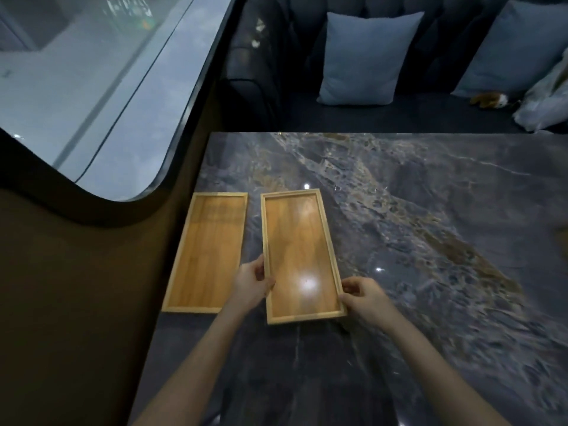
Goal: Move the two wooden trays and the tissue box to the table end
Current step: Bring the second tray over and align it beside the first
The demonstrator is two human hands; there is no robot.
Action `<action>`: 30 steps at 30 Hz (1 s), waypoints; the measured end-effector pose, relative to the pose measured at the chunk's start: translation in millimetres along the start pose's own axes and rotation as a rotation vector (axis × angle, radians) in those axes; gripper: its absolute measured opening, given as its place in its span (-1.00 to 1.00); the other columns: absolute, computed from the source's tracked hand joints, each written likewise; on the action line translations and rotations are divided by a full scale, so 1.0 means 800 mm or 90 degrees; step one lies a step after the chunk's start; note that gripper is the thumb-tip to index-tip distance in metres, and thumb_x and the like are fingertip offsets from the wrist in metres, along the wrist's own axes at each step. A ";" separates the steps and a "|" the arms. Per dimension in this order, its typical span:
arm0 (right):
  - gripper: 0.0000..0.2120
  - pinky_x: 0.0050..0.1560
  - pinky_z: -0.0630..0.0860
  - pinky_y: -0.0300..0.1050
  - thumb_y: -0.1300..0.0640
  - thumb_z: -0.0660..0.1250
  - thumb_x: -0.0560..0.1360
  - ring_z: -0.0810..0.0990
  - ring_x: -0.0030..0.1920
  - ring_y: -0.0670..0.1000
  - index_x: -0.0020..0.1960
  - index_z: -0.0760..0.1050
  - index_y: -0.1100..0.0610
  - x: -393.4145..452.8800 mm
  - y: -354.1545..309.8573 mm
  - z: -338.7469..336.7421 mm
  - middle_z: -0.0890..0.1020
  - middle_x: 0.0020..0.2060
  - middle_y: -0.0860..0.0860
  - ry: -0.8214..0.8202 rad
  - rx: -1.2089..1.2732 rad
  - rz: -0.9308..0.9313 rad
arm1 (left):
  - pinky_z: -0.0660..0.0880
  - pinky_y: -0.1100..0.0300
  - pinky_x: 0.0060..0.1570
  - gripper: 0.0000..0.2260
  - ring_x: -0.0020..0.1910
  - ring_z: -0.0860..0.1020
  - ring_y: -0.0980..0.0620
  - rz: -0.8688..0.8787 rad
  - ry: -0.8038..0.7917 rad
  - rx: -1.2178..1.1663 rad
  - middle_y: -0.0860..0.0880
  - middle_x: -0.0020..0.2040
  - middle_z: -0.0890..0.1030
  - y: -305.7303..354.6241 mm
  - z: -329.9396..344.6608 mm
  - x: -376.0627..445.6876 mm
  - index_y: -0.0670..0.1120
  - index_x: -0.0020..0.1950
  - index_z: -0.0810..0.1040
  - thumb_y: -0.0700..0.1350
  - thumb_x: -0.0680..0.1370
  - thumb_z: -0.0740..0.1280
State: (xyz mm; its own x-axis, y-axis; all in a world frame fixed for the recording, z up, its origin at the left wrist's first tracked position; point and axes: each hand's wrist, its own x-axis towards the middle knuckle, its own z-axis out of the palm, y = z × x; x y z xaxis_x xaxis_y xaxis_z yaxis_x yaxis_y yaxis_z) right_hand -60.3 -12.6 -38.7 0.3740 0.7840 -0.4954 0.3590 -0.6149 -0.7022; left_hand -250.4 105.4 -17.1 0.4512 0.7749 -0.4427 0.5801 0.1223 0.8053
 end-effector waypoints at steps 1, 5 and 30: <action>-0.77 0.12 0.52 0.02 0.30 0.34 0.41 0.61 -0.03 0.08 0.07 0.57 0.27 0.002 -0.001 0.005 0.67 -0.01 0.20 0.003 -0.002 0.007 | 0.51 0.16 0.06 -0.64 0.06 0.56 0.03 -0.001 -0.004 0.000 0.02 0.04 0.57 -0.004 -0.003 0.004 -0.10 0.26 0.46 -0.29 0.48 0.30; -0.75 0.15 0.53 0.02 0.27 0.34 0.41 0.63 0.00 0.09 0.09 0.56 0.24 0.011 -0.009 0.018 0.68 -0.01 0.15 0.010 -0.016 0.026 | 0.52 0.11 0.08 -0.66 0.09 0.54 0.01 -0.035 0.001 0.023 0.00 0.06 0.57 -0.015 -0.011 0.019 -0.10 0.25 0.47 -0.27 0.49 0.31; -0.74 -0.10 0.29 -0.32 0.23 0.24 0.48 0.56 0.05 0.08 0.12 0.59 0.12 0.021 -0.036 0.044 0.60 -0.09 0.08 0.051 -0.082 0.027 | 0.60 0.07 -0.09 -0.82 -0.08 0.60 -0.08 -0.080 0.080 0.344 -0.14 0.02 0.60 -0.034 -0.010 0.061 -0.14 0.10 0.50 -0.19 0.51 0.29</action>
State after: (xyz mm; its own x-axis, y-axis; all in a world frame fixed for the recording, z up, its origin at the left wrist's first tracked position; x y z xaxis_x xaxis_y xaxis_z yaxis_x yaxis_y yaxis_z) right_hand -94.4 21.7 -44.8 0.4564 0.7511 -0.4770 0.4463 -0.6570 -0.6076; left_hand -249.5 145.0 -57.3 0.2911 0.8465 -0.4458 0.9035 -0.0900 0.4190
